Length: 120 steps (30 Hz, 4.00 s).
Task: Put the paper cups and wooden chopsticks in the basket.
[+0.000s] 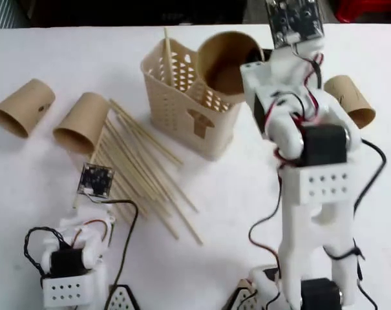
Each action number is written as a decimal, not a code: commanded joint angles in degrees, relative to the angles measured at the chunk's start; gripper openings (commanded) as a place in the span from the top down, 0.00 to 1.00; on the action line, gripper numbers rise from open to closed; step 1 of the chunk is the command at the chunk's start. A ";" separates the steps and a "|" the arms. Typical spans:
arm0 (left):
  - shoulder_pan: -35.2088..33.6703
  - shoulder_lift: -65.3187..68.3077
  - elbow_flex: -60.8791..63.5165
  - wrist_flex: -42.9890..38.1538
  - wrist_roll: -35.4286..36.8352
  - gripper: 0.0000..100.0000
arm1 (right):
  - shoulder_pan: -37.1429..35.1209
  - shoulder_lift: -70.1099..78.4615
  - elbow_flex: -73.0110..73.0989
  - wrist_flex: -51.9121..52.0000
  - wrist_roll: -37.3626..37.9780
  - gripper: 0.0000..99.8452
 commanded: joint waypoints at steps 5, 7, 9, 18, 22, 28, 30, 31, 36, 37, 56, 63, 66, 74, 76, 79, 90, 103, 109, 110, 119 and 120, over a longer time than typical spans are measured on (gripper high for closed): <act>-0.75 -0.48 -0.35 -0.18 -0.44 0.98 | -2.86 2.59 -2.29 -3.56 -0.70 0.98; -0.75 -0.48 -0.35 -0.18 -0.44 0.98 | -3.30 3.47 -1.93 -3.30 -0.70 0.98; -0.75 -0.48 -0.35 -0.18 -0.44 0.98 | -2.95 4.62 -0.97 -3.03 -2.11 0.98; -0.75 -0.48 -0.35 -0.09 -0.44 0.98 | -0.31 8.48 0.09 -1.27 -3.43 0.96; -0.75 -0.48 -0.44 -0.09 -0.44 0.98 | -0.40 7.96 -0.44 4.00 -3.43 0.82; -1.98 -0.57 -2.11 -0.35 -0.53 0.98 | -0.31 3.30 -3.52 16.84 -2.90 0.76; -5.93 -0.57 -4.66 -0.26 -0.53 0.98 | -0.31 1.71 -3.34 21.32 -2.90 0.76; -8.22 -0.57 -5.54 -0.53 -0.53 0.98 | -0.31 1.10 -3.25 23.69 -2.90 0.76; -14.37 -0.57 -12.92 -5.54 -0.53 0.98 | -0.31 -1.98 1.23 30.73 -2.90 0.76; -15.08 -0.57 -14.15 -6.86 -0.97 0.98 | -0.31 -2.77 3.60 30.73 -2.90 0.76; -21.41 3.82 -29.45 -10.64 -28.48 0.84 | 4.44 -33.54 66.11 -8.13 5.45 0.76; -18.33 28.18 -37.27 -15.03 -38.07 0.80 | 4.62 -31.87 71.65 -17.71 5.01 0.76; -16.22 40.31 -41.67 -17.58 -41.58 0.78 | 4.97 -30.02 71.65 -18.15 5.01 0.76; -13.67 71.87 -53.89 -28.57 -45.98 0.78 | 4.97 -23.78 71.74 -21.58 5.01 0.76; -13.32 78.02 -57.58 -30.15 -45.89 0.78 | 4.97 -22.81 71.74 -22.11 5.10 0.76; -12.44 86.20 -62.59 -30.68 -45.89 0.78 | 4.97 -22.55 71.65 -22.11 5.19 0.76; -6.81 99.12 -67.87 -38.42 -34.64 0.90 | 4.97 -22.55 71.56 -22.11 5.36 0.76; -6.11 98.68 -66.73 -39.56 -25.23 0.98 | 4.97 -22.55 71.56 -22.02 5.36 0.76; -5.93 89.45 -60.22 -39.47 -25.41 0.97 | 4.97 -22.37 71.56 -22.02 5.36 0.76; -5.85 86.99 -58.73 -39.56 -25.49 0.97 | 4.97 -22.37 71.56 -22.02 5.36 0.76; -6.99 76.18 -52.84 -39.91 -26.55 0.75 | 4.97 -22.11 71.65 -22.02 5.36 0.76; -7.34 76.18 -52.84 -39.91 -28.48 0.76 | 4.97 -22.11 71.65 -22.02 5.36 0.76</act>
